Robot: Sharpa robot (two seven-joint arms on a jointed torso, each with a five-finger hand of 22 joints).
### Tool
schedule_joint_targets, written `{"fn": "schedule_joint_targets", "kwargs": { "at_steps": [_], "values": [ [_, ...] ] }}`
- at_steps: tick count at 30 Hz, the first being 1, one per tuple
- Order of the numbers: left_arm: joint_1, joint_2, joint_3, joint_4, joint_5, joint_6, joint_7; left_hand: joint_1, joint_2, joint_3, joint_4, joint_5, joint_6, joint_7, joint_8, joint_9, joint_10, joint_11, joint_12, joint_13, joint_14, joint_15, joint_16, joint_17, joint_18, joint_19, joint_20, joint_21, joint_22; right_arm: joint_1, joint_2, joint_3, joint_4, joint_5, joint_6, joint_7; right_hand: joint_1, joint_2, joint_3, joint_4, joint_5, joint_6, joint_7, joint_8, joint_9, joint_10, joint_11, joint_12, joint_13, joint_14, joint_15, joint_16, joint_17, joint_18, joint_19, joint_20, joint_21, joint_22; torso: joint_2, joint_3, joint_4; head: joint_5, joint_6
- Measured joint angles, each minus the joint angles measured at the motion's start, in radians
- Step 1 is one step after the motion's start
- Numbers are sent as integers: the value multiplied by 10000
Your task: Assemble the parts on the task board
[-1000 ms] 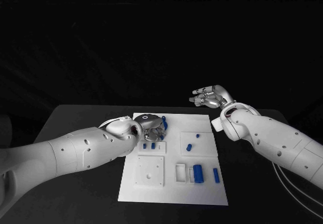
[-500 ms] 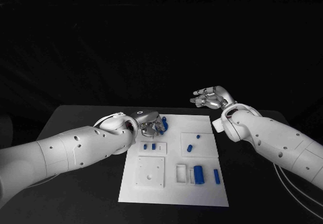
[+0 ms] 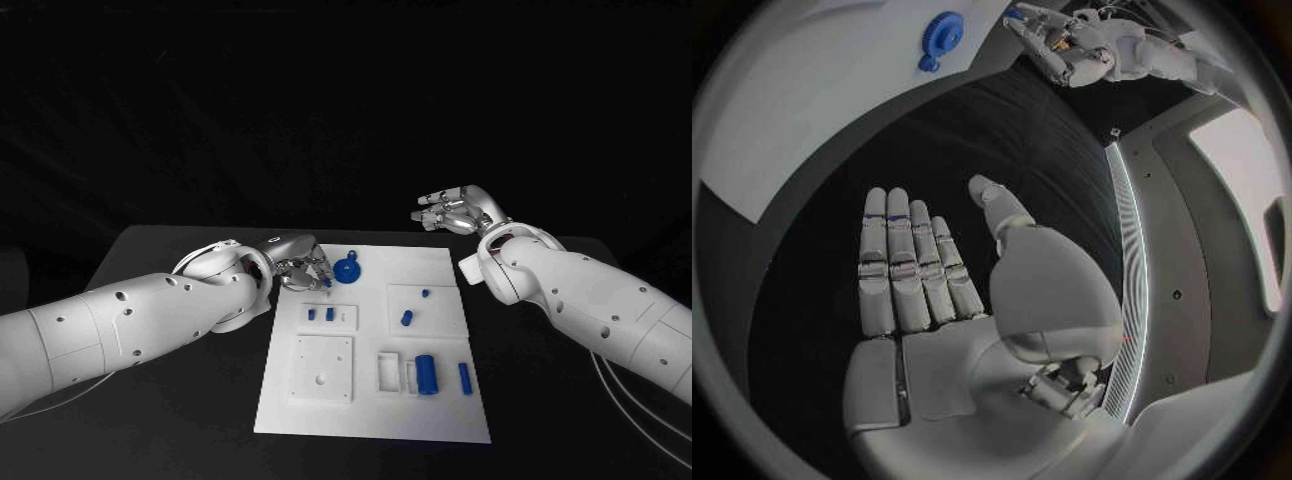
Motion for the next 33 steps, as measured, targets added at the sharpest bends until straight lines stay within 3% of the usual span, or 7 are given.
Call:
{"fn": "schedule_joint_targets", "kwargs": {
  "at_steps": [8, 33],
  "values": [
    [0, -95, -17, -110, 44, 170, -134, 1, -1, 0, 0, -12, -8, 2, 18, -5, 0, 0, 0, 0, -1, 0, 0, -2, 0, 0, 0, 0, -1, -10, -13, 0, 0, 0, 7, -1, 0, 0, 0, 0, 0, 0, 0, 0, 0, 0, 0, 0, 0, 0, 0, 0, 0, 0, 0, 0, 0, 0, 7, -2, -12, 40, -19],
    [-115, 315, -203, -652, -348, 369, -181, 6, -7, 0, 0, -16, -33, 0, 5, -2, -2, -1, 0, -4, -1, 0, 1, 9, -2, -1, -1, 1, -3, -35, 3, -1, 8, 1, 19, 1, 0, 0, 0, 0, 0, -1, 0, 0, 0, 0, 0, 0, 0, 0, 0, 0, 0, -1, 0, 0, 0, 0, 15, 12, -29, 36, -58]
  ]
}}
